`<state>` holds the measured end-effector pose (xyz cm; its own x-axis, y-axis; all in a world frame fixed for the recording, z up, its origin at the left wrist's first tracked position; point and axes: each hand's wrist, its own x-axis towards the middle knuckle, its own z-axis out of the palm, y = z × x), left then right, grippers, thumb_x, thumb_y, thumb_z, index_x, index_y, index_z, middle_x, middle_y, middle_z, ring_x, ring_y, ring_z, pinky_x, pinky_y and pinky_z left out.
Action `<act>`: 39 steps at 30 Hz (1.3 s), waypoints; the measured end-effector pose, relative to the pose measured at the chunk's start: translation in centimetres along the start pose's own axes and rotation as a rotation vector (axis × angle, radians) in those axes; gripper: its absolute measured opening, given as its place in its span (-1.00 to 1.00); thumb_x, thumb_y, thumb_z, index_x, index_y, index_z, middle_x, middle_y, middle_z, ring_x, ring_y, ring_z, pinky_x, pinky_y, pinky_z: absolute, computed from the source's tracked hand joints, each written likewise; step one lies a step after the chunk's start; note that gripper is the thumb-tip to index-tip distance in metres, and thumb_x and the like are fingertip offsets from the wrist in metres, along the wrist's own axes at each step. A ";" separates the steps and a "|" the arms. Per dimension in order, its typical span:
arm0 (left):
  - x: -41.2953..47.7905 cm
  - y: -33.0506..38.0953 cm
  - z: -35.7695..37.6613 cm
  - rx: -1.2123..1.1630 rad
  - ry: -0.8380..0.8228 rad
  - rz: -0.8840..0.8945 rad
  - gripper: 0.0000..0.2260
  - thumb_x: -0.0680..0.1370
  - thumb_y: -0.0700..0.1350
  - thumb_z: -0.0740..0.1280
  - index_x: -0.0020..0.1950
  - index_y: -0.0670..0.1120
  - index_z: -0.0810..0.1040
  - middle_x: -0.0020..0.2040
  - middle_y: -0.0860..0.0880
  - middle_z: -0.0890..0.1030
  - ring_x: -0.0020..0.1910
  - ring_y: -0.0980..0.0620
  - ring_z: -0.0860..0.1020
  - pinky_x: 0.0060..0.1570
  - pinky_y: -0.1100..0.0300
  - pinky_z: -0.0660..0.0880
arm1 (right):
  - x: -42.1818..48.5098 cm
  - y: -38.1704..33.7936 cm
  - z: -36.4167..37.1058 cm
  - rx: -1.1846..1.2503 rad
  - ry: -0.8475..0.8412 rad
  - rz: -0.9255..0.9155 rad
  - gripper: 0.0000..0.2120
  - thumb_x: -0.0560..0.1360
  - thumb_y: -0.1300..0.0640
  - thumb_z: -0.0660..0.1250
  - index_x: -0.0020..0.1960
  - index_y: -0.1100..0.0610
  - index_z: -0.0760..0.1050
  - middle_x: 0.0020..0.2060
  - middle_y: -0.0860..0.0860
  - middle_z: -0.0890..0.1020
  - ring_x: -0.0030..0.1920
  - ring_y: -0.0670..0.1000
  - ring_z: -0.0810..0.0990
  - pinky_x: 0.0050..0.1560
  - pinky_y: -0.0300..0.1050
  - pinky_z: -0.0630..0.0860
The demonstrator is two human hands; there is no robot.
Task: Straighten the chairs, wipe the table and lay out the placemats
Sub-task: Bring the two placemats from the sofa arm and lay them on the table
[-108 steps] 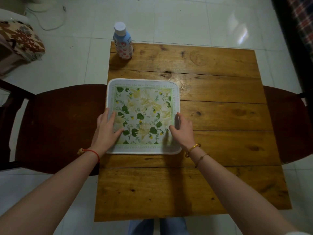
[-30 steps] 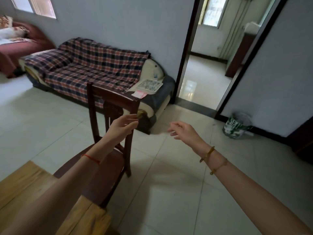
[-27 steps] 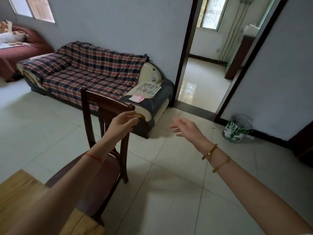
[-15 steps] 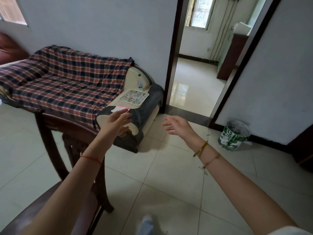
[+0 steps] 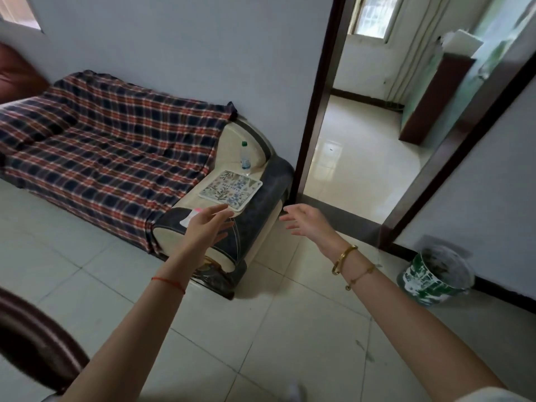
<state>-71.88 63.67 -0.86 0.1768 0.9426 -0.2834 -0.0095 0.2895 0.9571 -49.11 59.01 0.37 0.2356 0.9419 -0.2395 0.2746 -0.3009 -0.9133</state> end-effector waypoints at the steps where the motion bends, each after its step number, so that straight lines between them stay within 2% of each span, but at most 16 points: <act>1: 2.4 -0.1 0.3 0.003 0.018 -0.011 -0.73 0.58 -0.11 0.36 0.28 -0.08 0.55 0.15 -0.10 0.65 0.15 -0.05 0.62 0.20 0.03 0.52 | 2.6 -0.1 -0.3 -0.006 -0.016 0.000 -0.73 0.63 -0.01 0.19 0.21 0.10 0.51 0.04 -0.01 0.66 0.04 -0.02 0.64 0.09 -0.13 0.59; 7: 15.5 -1.0 2.2 -0.014 0.162 -0.087 -0.76 0.56 -0.11 0.39 0.22 -0.06 0.57 0.13 -0.11 0.65 0.12 -0.07 0.63 0.20 0.01 0.54 | 19.0 -0.1 -2.1 -0.078 -0.133 -0.016 -0.70 0.63 0.00 0.20 0.25 0.13 0.51 0.06 0.01 0.67 0.04 0.03 0.66 0.14 -0.03 0.60; 13: 27.2 -1.2 4.4 -0.036 0.325 -0.157 -0.77 0.58 -0.13 0.36 0.24 -0.09 0.54 0.09 -0.07 0.64 0.02 0.00 0.62 0.14 0.07 0.55 | 35.5 -1.1 -2.8 -0.211 -0.300 0.001 -0.76 0.62 -0.03 0.19 0.19 0.04 0.51 0.02 -0.03 0.67 0.02 -0.02 0.65 0.12 -0.07 0.60; 16: 32.5 -1.8 4.5 -0.050 0.389 -0.208 -0.72 0.57 -0.13 0.37 0.27 -0.14 0.55 0.12 -0.10 0.65 -0.02 0.00 0.63 0.19 -0.02 0.54 | 41.9 -1.3 -2.3 -0.273 -0.365 0.014 -0.76 0.62 -0.04 0.19 0.17 0.04 0.51 0.03 -0.03 0.67 0.03 -0.01 0.64 0.12 -0.05 0.59; 22: 43.6 -3.6 3.4 -0.043 0.489 -0.287 -0.68 0.57 -0.10 0.36 0.31 -0.13 0.52 0.15 -0.12 0.63 0.07 -0.04 0.63 0.02 0.09 0.54 | 54.8 -1.2 1.7 -0.335 -0.473 0.036 -0.75 0.60 -0.01 0.20 0.16 0.10 0.52 0.02 0.04 0.67 0.05 0.04 0.64 0.16 -0.04 0.58; 26: 49.9 -5.2 2.6 -0.040 0.532 -0.340 -0.65 0.58 -0.11 0.35 0.34 -0.16 0.49 0.18 -0.14 0.61 0.11 -0.07 0.61 0.03 0.09 0.52 | 61.8 -0.1 4.7 -0.349 -0.529 0.047 -0.71 0.60 0.01 0.20 0.21 0.15 0.51 -0.07 -0.04 0.64 -0.07 -0.02 0.63 0.18 0.00 0.57; 30: 56.2 -7.1 1.7 -0.025 0.582 -0.402 -0.63 0.57 -0.10 0.35 0.36 -0.15 0.48 0.17 -0.13 0.62 0.08 -0.05 0.59 0.01 0.10 0.51 | 68.5 1.7 7.1 -0.397 -0.603 0.070 -0.82 0.61 0.03 0.19 0.12 0.09 0.48 -0.11 -0.08 0.63 -0.05 -0.01 0.61 0.19 0.05 0.56; 32: 59.3 -8.3 1.4 -0.023 0.609 -0.429 -0.62 0.57 -0.11 0.36 0.37 -0.14 0.47 0.14 -0.11 0.62 0.10 -0.05 0.58 0.03 0.09 0.51 | 72.1 2.8 8.3 -0.439 -0.629 0.061 -0.82 0.59 0.00 0.20 0.10 0.05 0.49 -0.03 -0.03 0.65 0.02 0.02 0.62 0.17 0.06 0.57; 34: 62.2 -9.6 1.2 -0.025 0.645 -0.470 -0.60 0.56 -0.12 0.36 0.39 -0.14 0.45 0.18 -0.12 0.61 0.14 -0.07 0.57 0.15 0.02 0.52 | 75.6 4.2 9.7 -0.486 -0.665 0.060 -0.82 0.57 -0.03 0.22 0.08 0.01 0.51 0.05 0.02 0.66 0.06 0.06 0.62 0.10 0.05 0.60; 36: 65.1 -11.5 1.1 -0.023 0.683 -0.499 -0.59 0.56 -0.13 0.36 0.40 -0.14 0.44 0.22 -0.12 0.59 0.14 -0.06 0.56 0.22 -0.01 0.50 | 79.0 5.7 11.2 -0.527 -0.718 0.052 -0.81 0.59 -0.02 0.21 0.10 0.04 0.50 0.07 0.03 0.65 0.05 0.05 0.63 0.01 -0.05 0.58; 39: 68.3 -14.1 0.6 -0.007 0.723 -0.517 -0.58 0.57 -0.11 0.35 0.41 -0.14 0.42 0.25 -0.12 0.56 0.14 -0.04 0.54 0.18 0.04 0.50 | 83.1 8.3 13.2 -0.589 -0.763 0.033 -0.71 0.60 -0.03 0.19 0.18 0.12 0.50 0.10 0.05 0.64 0.07 0.05 0.61 0.02 -0.10 0.52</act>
<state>-59.06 123.91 -33.64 -0.5036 0.5675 -0.6514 -0.1073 0.7071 0.6989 -39.60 136.72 -31.45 -0.3611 0.7125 -0.6017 0.7514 -0.1598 -0.6402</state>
